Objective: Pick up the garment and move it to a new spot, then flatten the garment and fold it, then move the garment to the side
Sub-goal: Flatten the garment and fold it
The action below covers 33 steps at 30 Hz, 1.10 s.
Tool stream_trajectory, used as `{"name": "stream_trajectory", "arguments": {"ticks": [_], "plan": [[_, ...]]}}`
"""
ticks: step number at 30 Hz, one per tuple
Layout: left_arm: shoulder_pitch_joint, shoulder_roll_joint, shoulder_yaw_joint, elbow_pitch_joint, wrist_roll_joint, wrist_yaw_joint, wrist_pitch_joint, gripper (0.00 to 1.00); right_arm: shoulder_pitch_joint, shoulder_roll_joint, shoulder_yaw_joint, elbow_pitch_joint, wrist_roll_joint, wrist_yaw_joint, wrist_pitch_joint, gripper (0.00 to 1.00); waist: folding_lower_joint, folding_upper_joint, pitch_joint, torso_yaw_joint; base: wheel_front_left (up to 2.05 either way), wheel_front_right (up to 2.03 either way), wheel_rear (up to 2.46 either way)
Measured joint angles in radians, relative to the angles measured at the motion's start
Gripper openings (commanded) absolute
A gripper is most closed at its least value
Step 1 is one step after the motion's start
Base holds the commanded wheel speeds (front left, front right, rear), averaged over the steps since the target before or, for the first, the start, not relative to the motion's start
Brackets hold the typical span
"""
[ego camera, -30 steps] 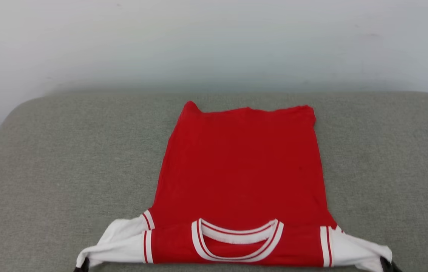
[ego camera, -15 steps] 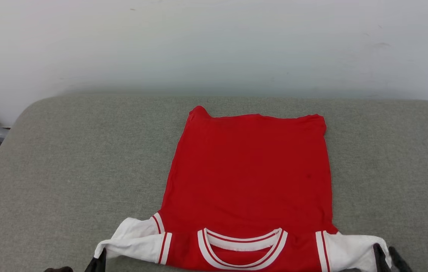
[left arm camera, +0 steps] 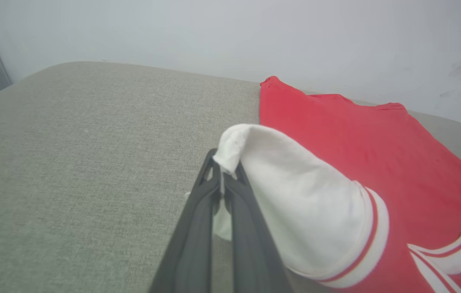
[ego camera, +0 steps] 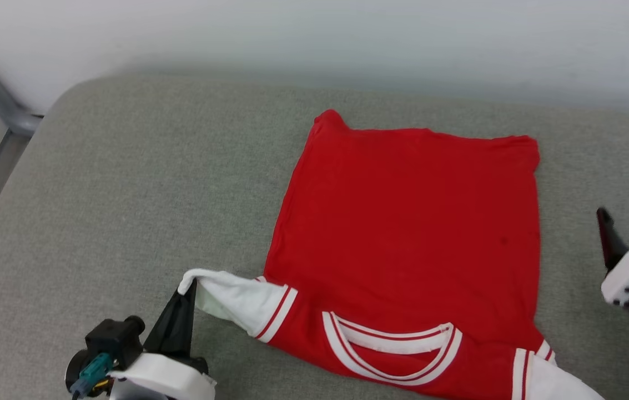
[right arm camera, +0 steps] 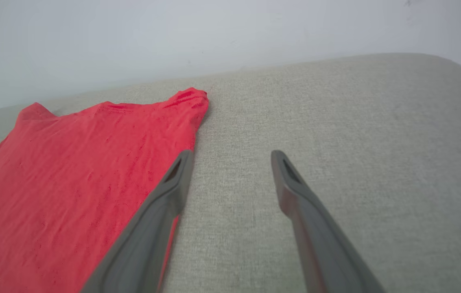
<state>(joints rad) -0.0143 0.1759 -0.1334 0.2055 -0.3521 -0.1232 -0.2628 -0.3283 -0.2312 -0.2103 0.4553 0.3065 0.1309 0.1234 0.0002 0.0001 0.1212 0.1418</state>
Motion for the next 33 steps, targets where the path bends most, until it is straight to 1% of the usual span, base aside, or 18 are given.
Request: {"name": "stream_trajectory", "arguments": {"ticks": [2,9,14,17,20,25,26,27,28,33], "plan": [[-0.029,-0.009,-0.009,-0.017,0.006,-0.002,0.000,0.00,-0.088,-0.019,-0.004,0.048,-0.003,0.000,0.044,1.00,0.0000,0.0000,0.034,0.018,0.00,0.00,0.00],[-0.123,-0.042,-0.067,-0.085,-0.001,-0.007,0.000,0.00,-0.376,-0.101,0.013,0.197,-0.043,0.000,0.275,1.00,0.0000,0.0000,0.157,0.086,0.00,0.00,0.00],[-0.169,-0.045,-0.089,-0.114,-0.019,-0.008,0.000,0.00,-0.536,-0.117,0.029,0.259,-0.088,0.000,0.412,1.00,0.0002,0.0000,0.238,0.133,0.00,0.00,0.00],[-0.191,-0.047,-0.097,-0.129,-0.023,-0.008,0.000,0.00,-0.589,-0.117,0.035,0.289,-0.118,0.000,0.470,1.00,0.0001,-0.0001,0.282,0.155,0.00,0.00,0.00],[-0.204,-0.048,-0.106,-0.139,-0.028,-0.008,0.000,0.00,-0.616,-0.117,0.019,0.326,-0.156,0.000,0.512,1.00,0.0001,0.0000,0.319,0.172,0.00,0.00,0.00],[-0.214,-0.049,-0.110,-0.145,-0.031,-0.008,0.000,0.00,-0.642,-0.118,0.006,0.379,-0.176,0.000,0.642,1.00,-0.0003,-0.0001,0.353,0.190,0.00,0.00,0.00],[-0.214,-0.049,-0.109,-0.146,-0.031,-0.008,0.000,0.00,-0.648,-0.119,-0.005,0.387,-0.176,0.000,0.671,0.98,-0.0004,-0.0001,0.357,0.191,0.00,0.00,0.00],[-0.215,-0.050,-0.110,-0.146,-0.034,-0.008,0.000,0.00,-0.654,-0.119,-0.020,0.392,-0.175,0.000,0.698,0.35,-0.0004,-0.0001,0.359,0.192,0.00,0.00,0.00],[-0.217,-0.052,-0.111,-0.146,-0.038,-0.008,0.000,0.00,-0.656,-0.119,-0.028,0.392,-0.176,0.001,0.714,0.00,-0.0005,-0.0001,0.361,0.193,0.00,0.00,0.00],[-0.221,-0.057,-0.111,-0.138,-0.038,-0.008,0.000,0.00,-0.648,-0.117,-0.035,0.380,-0.178,0.000,0.729,0.00,-0.0004,-0.0001,0.348,0.193,0.00,0.00,0.00]]}}
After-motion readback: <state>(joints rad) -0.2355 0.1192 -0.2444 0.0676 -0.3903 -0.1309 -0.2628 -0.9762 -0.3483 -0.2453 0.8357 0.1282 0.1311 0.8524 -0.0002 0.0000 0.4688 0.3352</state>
